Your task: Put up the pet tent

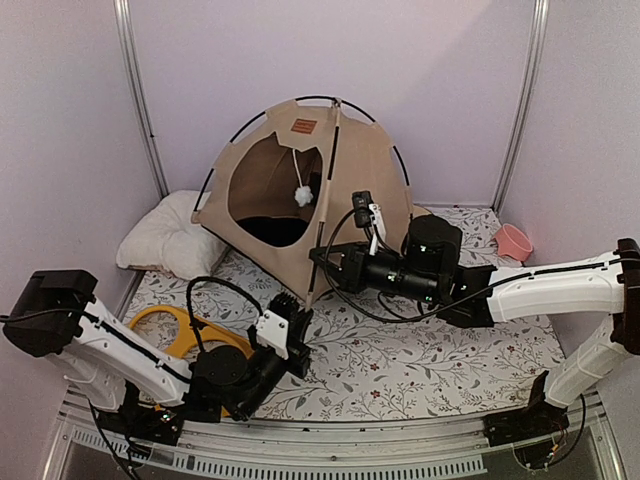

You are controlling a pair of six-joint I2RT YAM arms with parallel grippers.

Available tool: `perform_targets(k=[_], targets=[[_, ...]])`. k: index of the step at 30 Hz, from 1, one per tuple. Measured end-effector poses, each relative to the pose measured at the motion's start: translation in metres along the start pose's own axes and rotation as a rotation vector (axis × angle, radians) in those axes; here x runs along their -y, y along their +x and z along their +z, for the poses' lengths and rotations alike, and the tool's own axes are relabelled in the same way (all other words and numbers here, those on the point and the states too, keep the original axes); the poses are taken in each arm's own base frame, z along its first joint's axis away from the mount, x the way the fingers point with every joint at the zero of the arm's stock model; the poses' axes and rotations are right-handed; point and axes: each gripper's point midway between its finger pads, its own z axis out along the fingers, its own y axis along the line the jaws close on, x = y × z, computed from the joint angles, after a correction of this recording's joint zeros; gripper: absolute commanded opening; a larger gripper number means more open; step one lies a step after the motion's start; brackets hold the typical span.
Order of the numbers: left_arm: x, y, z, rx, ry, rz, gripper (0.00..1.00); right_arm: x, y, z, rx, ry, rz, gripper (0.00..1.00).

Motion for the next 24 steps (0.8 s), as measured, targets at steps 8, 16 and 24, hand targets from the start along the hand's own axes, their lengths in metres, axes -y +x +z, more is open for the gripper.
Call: perform_targets(k=[8, 16, 24], targets=[[-0.004, -0.005, 0.004, 0.001, 0.010, -0.005, 0.00, 0.000, -0.003, 0.000, 0.018, 0.007, 0.001, 0.00], [-0.005, -0.006, 0.010, -0.003, 0.034, -0.003, 0.00, 0.004, -0.001, -0.001, 0.019, 0.022, 0.007, 0.00], [-0.002, -0.011, 0.018, -0.002, 0.045, -0.006, 0.00, 0.005, -0.001, -0.001, 0.024, 0.025, 0.015, 0.00]])
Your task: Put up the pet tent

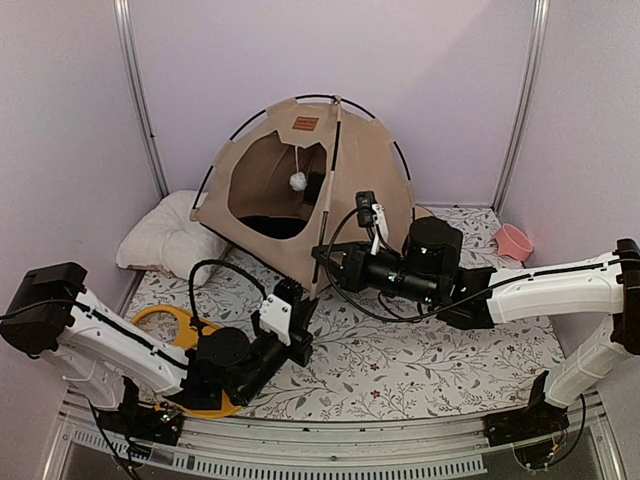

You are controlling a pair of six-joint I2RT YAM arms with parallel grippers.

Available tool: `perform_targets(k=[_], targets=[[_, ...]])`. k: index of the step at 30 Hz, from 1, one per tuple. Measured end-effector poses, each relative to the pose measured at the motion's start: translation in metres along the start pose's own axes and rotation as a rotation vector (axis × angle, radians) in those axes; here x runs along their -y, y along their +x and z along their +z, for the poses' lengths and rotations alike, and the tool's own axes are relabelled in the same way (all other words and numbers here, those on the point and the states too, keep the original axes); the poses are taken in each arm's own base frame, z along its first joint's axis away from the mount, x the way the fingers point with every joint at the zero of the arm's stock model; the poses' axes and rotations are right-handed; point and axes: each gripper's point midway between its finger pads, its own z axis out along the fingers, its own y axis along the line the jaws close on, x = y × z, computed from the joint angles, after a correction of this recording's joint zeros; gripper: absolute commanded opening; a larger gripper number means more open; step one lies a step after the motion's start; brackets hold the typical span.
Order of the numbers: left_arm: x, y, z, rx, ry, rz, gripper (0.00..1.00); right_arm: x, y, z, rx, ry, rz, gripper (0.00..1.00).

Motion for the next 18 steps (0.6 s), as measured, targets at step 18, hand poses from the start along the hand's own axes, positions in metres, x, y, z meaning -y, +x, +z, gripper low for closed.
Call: perform_targets(k=[18], targets=[[-0.003, 0.007, 0.009, -0.049, 0.026, -0.002, 0.00, 0.013, 0.007, -0.001, -0.011, 0.057, 0.002, 0.00]])
